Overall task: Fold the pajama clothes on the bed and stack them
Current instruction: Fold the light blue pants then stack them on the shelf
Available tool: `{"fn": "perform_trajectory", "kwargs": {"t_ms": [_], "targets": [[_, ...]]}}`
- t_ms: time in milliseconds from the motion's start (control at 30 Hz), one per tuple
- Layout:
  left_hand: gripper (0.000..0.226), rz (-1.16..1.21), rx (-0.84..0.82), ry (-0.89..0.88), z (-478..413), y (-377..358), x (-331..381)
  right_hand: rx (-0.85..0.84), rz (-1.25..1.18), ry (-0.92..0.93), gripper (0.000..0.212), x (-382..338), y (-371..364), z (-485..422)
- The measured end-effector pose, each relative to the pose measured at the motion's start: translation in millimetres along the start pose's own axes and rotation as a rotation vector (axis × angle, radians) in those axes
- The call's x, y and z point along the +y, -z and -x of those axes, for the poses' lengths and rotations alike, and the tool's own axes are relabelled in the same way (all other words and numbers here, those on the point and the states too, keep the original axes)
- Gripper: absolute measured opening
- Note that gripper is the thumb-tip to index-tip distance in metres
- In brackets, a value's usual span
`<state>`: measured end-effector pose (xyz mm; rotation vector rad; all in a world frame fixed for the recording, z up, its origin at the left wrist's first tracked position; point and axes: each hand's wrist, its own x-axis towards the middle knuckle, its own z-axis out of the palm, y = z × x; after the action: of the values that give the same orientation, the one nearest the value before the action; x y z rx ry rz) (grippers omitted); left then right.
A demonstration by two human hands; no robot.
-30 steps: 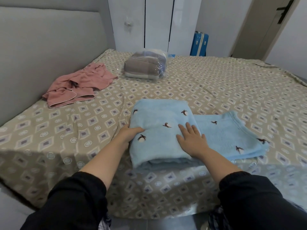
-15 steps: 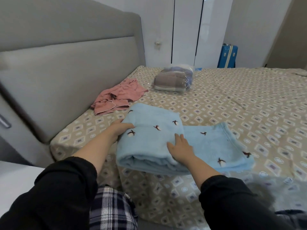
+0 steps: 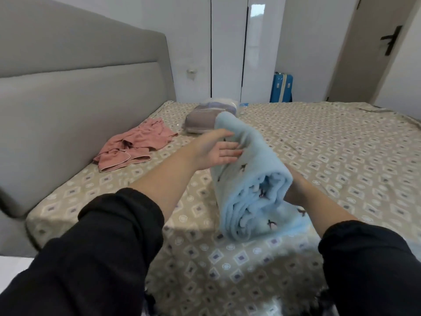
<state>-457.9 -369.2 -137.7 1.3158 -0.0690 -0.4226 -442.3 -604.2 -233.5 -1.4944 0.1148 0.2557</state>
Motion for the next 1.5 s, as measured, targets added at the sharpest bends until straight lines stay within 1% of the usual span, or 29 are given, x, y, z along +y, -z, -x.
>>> {"fn": "perform_trajectory", "kwargs": {"t_ms": [33,67,100,167,200,233,267,300,333,367,433,500,533,700,833,900,967,1000,1033,1067,1100,1200,1300,1333,1400,1467,1500], "targets": [[0.018,0.027,-0.054,-0.02,-9,-15,-6,0.087,-0.045,-0.009,0.033,-6,18,4],[0.024,0.028,-0.069,-0.051,-17,-26,-15,0.172,-0.068,-0.014,0.036,-10,36,6],[0.034,0.001,-0.036,-0.086,-25,-34,-24,0.237,-0.077,-0.017,0.039,-12,55,8],[0.049,-0.135,0.149,-0.117,-37,-39,-47,0.32,-0.1,-0.06,0.047,-10,86,8],[0.055,-0.232,0.254,-0.094,-40,-35,-60,0.362,-0.062,-0.078,0.051,-6,98,6],[0.06,-0.328,0.332,-0.04,-42,-30,-75,0.411,0.025,-0.089,0.054,0,107,5],[0.067,-0.387,0.367,0.04,-43,-24,-90,0.457,0.147,-0.079,0.054,6,113,3],[0.073,-0.391,0.364,0.135,-44,-20,-105,0.494,0.299,-0.045,0.05,11,115,2],[0.075,-0.346,0.329,0.233,-45,-19,-119,0.508,0.445,0.002,0.044,15,114,1],[0.073,-0.264,0.269,0.316,-46,-18,-131,0.491,0.572,0.041,0.04,19,111,-1],[0.063,-0.021,0.131,0.429,-48,-23,-147,0.421,0.74,0.045,0.045,30,101,-7],[0.058,0.174,0.065,0.456,-53,-28,-158,0.339,0.871,0.053,0.05,44,95,-9],[0.058,0.201,0.061,0.439,-56,-31,-162,0.322,0.902,0.059,0.051,50,94,-10],[0.043,0.183,0.143,0.378,-64,-50,-162,0.342,0.883,0.079,0.051,60,98,-9],[0.026,0.174,0.195,0.318,-62,-45,-138,0.358,0.878,0.095,0.05,58,90,-9],[0.031,0.156,0.228,0.26,-59,-31,-116,0.33,0.88,0.105,0.048,58,82,-8],[0.038,0.103,0.269,0.163,-53,-20,-86,0.298,0.863,0.129,0.047,57,70,-7],[0.039,0.032,0.336,0.088,-50,-16,-69,0.289,0.84,0.136,0.049,55,64,-7],[0.039,-0.091,0.436,-0.006,-48,-14,-52,0.286,0.809,0.138,0.053,52,58,-6],[0.042,-0.258,0.524,-0.107,-46,-13,-35,0.291,0.774,0.142,0.055,46,52,-5],[0.046,-0.447,0.569,-0.202,-44,-14,-18,0.304,0.732,0.155,0.056,39,46,-4],[0.064,-1.088,0.553,-0.429,-36,-23,17,0.386,0.588,0.237,0.054,15,35,0],[0.084,-1.724,0.53,-0.545,-30,-25,8,0.506,0.508,0.314,0.052,-2,32,6],[0.087,-1.883,0.491,-0.575,-28,-23,-4,0.534,0.477,0.332,0.051,-3,31,8],[0.09,-2.122,0.339,-0.579,-24,-15,-43,0.592,0.439,0.366,0.052,1,29,12],[0.082,-2.282,0.123,-0.504,-15,-5,-91,0.616,0.452,0.392,0.053,12,25,16],[0.077,-2.314,0.03,-0.459,-10,1,-116,0.6,0.463,0.392,0.053,20,22,17]]}}
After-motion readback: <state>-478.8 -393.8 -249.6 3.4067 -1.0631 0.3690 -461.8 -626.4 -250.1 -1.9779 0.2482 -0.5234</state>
